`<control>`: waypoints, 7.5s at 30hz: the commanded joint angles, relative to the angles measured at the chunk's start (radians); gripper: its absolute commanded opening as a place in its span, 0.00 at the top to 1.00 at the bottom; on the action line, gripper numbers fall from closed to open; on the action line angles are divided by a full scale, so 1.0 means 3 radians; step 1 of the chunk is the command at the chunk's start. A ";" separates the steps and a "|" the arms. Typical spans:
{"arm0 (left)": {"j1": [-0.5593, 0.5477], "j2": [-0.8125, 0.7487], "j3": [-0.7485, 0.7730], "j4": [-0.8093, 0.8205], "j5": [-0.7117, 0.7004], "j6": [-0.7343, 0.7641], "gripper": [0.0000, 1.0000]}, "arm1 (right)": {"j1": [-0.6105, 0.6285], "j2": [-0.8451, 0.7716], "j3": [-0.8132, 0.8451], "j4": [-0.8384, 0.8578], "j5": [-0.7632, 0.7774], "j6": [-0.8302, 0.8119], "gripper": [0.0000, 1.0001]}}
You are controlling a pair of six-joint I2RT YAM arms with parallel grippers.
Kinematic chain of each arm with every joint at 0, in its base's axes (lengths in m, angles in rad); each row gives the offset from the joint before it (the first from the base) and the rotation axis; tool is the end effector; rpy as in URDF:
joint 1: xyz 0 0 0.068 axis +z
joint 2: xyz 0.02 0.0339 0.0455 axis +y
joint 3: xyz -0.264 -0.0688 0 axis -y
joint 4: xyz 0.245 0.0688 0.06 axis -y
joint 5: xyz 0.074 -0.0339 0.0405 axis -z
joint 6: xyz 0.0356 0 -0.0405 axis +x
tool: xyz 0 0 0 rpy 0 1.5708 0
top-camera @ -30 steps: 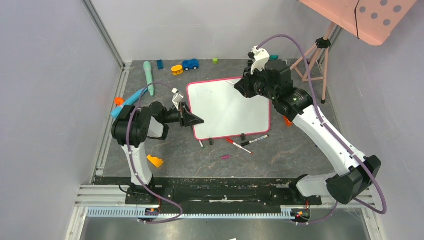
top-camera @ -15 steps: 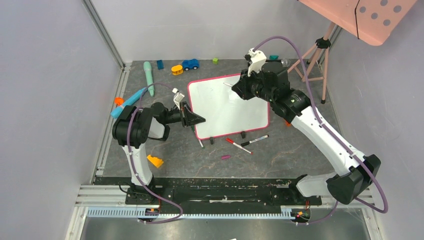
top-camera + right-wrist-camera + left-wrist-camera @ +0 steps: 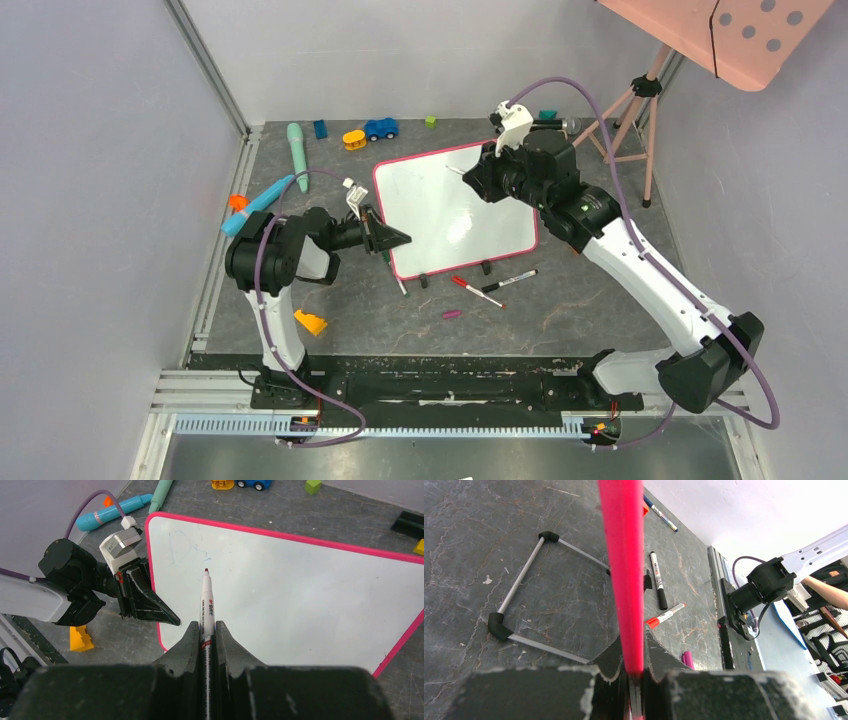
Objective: Write a sentence on the whiteboard
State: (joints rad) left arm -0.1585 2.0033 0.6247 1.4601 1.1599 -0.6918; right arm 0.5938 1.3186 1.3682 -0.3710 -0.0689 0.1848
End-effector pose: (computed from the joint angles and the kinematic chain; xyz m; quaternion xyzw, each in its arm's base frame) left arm 0.3151 -0.0834 0.1313 0.2393 0.6530 -0.5920 0.4072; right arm 0.2471 0.1697 0.4066 -0.1844 0.7897 0.2477 0.5302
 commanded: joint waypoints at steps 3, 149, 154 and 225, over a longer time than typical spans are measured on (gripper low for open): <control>0.0017 0.0140 -0.0027 0.0323 -0.0187 0.0352 0.95 | 0.0050 -0.0190 -0.0226 0.0262 0.0106 -0.0032 1.00; 0.0227 0.0251 -0.0143 0.0323 -0.0217 0.0439 0.98 | 0.1007 0.1654 0.0946 0.0365 0.1390 -0.0406 1.00; 0.0227 0.0254 -0.0136 0.0323 -0.0218 0.0422 0.98 | 0.1008 0.1611 0.0863 0.0328 0.1320 -0.0397 1.00; 0.0227 0.0246 -0.0144 0.0323 -0.0207 0.0445 0.98 | 0.0810 0.1711 0.1091 0.0222 0.1402 -0.0372 1.00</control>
State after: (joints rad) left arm -0.1143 2.0460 0.6029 1.5063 1.1507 -0.7483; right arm 0.8646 1.8450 1.6848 -0.2913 0.2798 0.0704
